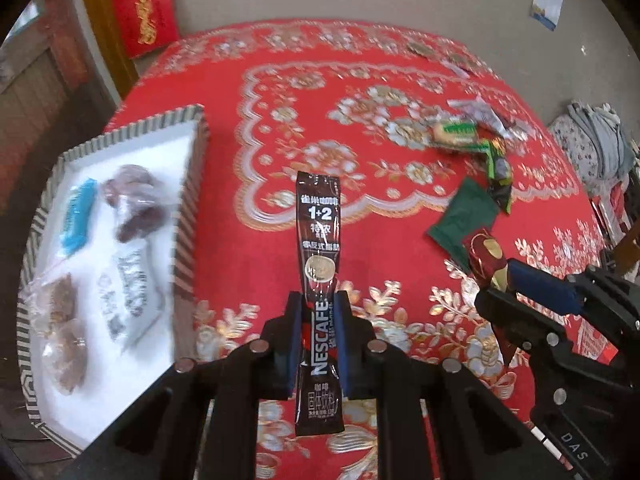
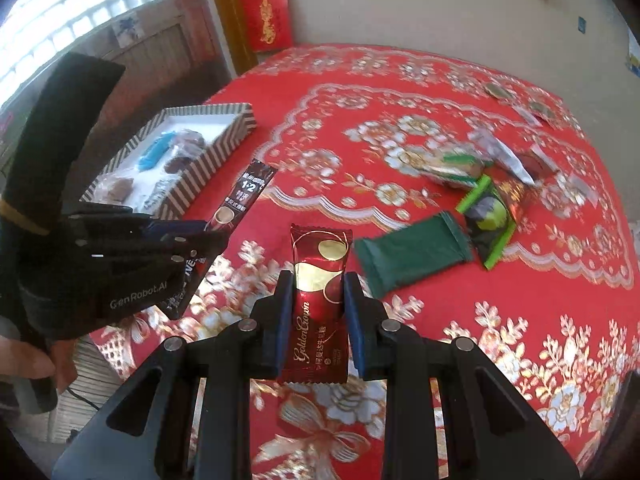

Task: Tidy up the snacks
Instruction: 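Lift and carry the coffee stick and chocolate bar over the white tray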

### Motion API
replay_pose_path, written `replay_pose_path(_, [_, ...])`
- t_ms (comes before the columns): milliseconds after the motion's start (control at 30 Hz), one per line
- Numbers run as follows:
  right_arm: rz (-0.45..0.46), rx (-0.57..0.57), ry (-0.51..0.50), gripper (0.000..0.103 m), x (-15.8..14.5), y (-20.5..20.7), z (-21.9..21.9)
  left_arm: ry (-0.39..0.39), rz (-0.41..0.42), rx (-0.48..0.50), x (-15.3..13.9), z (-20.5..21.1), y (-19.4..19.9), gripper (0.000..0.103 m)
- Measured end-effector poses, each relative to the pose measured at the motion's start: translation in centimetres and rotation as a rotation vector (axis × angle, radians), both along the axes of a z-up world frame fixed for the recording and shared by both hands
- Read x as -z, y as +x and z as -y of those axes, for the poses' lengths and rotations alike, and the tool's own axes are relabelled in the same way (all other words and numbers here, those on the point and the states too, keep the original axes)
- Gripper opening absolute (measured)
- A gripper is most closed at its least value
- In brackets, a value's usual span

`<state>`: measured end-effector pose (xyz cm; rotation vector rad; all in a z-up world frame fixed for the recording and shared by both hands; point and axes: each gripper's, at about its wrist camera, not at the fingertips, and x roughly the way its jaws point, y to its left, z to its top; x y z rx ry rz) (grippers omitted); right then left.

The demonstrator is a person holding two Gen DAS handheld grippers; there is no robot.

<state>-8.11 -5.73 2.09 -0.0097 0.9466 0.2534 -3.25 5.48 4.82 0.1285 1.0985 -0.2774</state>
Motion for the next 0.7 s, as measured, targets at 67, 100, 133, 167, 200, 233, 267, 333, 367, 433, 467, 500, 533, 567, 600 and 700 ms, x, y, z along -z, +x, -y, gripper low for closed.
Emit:
replay_pose_path(67, [0.01,-0.016,-0.003,0.024,-0.4,0.4,-1.0,-0.005,0.016,-0.017,-0.4,-0.8,0.1,0.017])
replay_pose_path(100, [0.014,-0.021,-0.004,0.024,-0.5,0.5,-1.4,-0.008,0.026,-0.026,-0.7,-1.4,0.0,0.017])
replay_pose_path(133, [0.018,-0.028,-0.005,0.024,-0.6,0.8,-2.0,-0.009,0.036,-0.036,-0.9,-1.8,0.0,0.017])
replay_pose_path(167, [0.021,-0.035,-0.006,0.024,-0.8,1.1,-2.5,-0.008,0.048,-0.046,-1.1,-2.3,-0.1,0.017])
replay_pose_path(200, [0.024,-0.041,-0.007,0.024,-0.9,1.2,-2.9,-0.009,0.058,-0.056,-1.3,-2.9,-0.1,0.017])
replay_pose_path(233, [0.028,-0.046,-0.007,0.024,-1.0,1.4,-3.3,-0.011,0.065,-0.067,-1.5,-3.4,-0.1,0.017])
replay_pose_path(267, [0.031,-0.052,-0.006,0.024,-1.2,1.6,-3.8,-0.015,0.071,-0.078,-1.6,-4.0,-0.1,0.017])
replay_pose_path(333, [0.038,-0.065,-0.007,0.024,-1.4,2.0,-4.8,-0.021,0.08,-0.101,-1.9,-5.1,-0.1,0.017])
replay_pose_path(367, [0.042,-0.072,-0.007,0.024,-1.6,2.4,-5.4,-0.02,0.087,-0.112,-2.0,-5.6,0.0,0.017])
replay_pose_path(433, [0.046,-0.084,-0.007,0.024,-1.8,2.9,-6.3,-0.014,0.105,-0.138,-2.2,-6.7,0.0,0.017])
replay_pose_path(467, [0.049,-0.09,-0.006,0.024,-1.9,3.2,-6.8,-0.017,0.109,-0.15,-2.2,-7.3,0.1,0.017])
replay_pose_path(500, [0.052,-0.098,-0.008,0.024,-2.0,3.5,-7.3,-0.021,0.109,-0.162,-2.2,-7.8,0.1,0.017])
replay_pose_path(533, [0.055,-0.105,-0.009,0.024,-2.1,3.8,-7.9,-0.025,0.11,-0.175,-2.3,-8.4,0.2,0.017])
replay_pose_path(567, [0.057,-0.111,-0.008,0.024,-2.1,4.0,-8.3,-0.023,0.116,-0.19,-2.3,-9.0,0.3,0.017])
replay_pose_path(600, [0.059,-0.118,-0.008,0.024,-2.2,4.4,-8.8,-0.017,0.124,-0.2,-2.3,-9.4,0.3,0.017])
replay_pose_path(700, [0.068,-0.13,-0.012,0.024,-2.4,5.2,-10.1,-0.008,0.137,-0.234,-2.2,-10.7,0.5,0.017])
